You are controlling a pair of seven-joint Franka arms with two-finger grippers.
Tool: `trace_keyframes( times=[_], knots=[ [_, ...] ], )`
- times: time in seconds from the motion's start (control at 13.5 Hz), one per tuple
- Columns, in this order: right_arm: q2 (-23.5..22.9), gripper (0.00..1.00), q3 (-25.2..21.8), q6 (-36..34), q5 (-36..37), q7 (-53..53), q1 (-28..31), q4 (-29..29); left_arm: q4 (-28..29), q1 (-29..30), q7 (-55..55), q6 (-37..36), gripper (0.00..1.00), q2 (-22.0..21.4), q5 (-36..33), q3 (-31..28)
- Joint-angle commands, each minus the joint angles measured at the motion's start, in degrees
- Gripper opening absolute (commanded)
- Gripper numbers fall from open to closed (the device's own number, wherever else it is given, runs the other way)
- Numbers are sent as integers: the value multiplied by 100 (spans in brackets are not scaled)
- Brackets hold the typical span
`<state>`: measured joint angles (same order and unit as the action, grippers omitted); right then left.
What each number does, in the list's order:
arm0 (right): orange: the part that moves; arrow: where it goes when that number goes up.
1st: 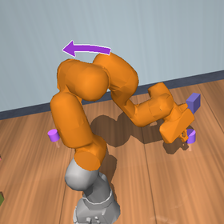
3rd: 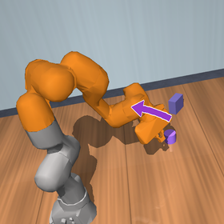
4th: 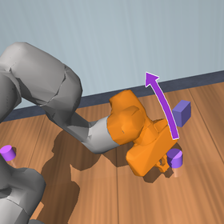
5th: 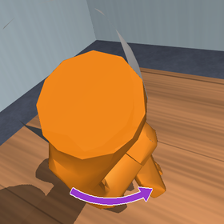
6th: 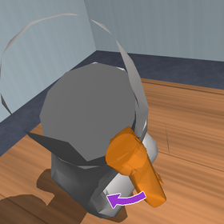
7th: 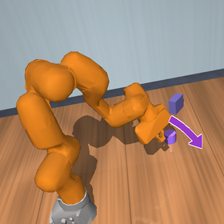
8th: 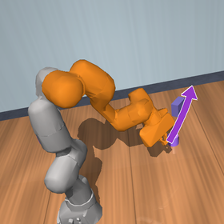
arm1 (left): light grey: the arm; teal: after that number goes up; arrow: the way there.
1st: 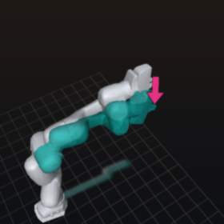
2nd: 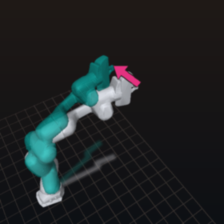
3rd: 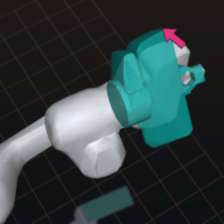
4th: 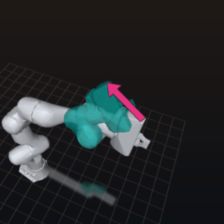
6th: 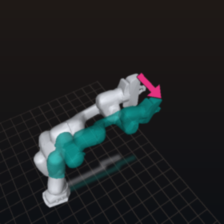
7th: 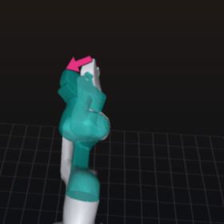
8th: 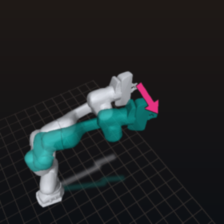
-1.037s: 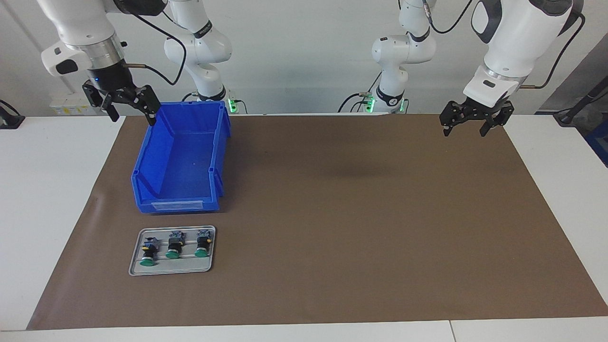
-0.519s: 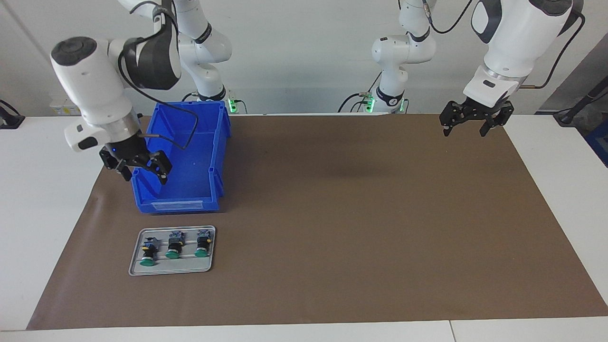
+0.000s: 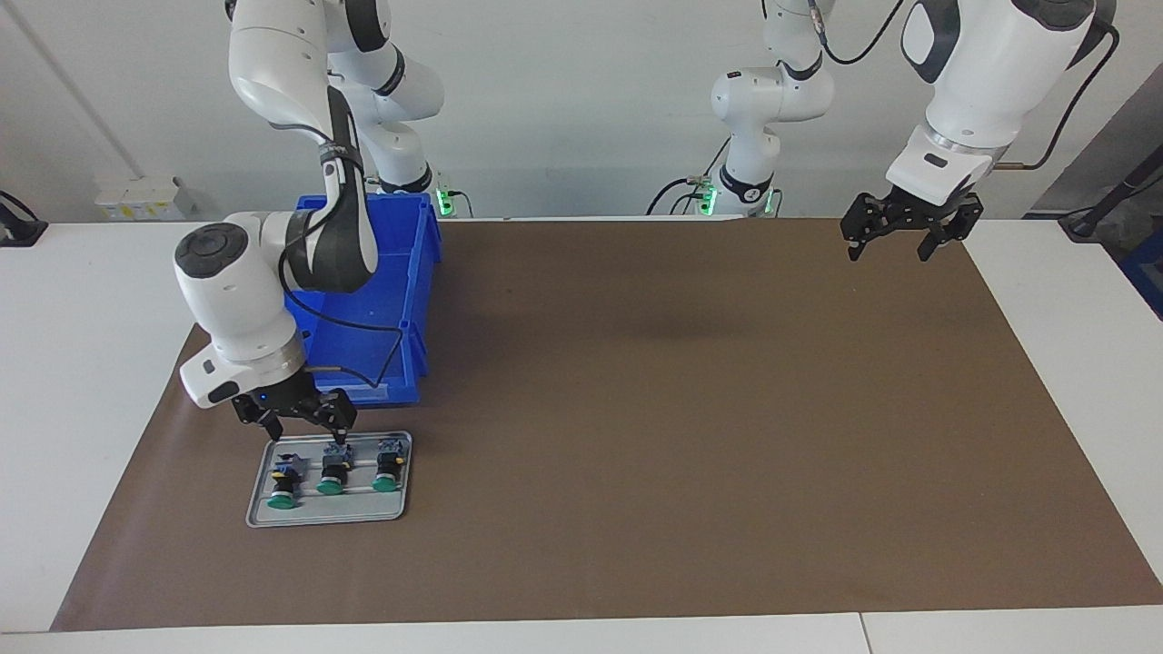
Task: Place and press button with both arms
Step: 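Reach the right gripper to the metal tray and grasp a green-capped button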
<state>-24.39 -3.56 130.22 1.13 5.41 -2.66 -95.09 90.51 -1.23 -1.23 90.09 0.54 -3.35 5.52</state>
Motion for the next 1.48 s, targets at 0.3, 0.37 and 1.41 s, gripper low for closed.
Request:
trace_keyframes(
  times=[0.3,0.37,1.41],
  knots=[
    [-285,100,13,855,-122,-312,64,-598,-60,-35,-26,-123,100,-27,-113,-25],
    [-294,100,22,882,-122,-321,64,-677,-60,-35,-26,-123,100,-27,-113,-25],
    [-391,0,13,499,-368,-182,38,-170,-69,-35,-26,-123,100,-27,-113,-25]
  ],
)
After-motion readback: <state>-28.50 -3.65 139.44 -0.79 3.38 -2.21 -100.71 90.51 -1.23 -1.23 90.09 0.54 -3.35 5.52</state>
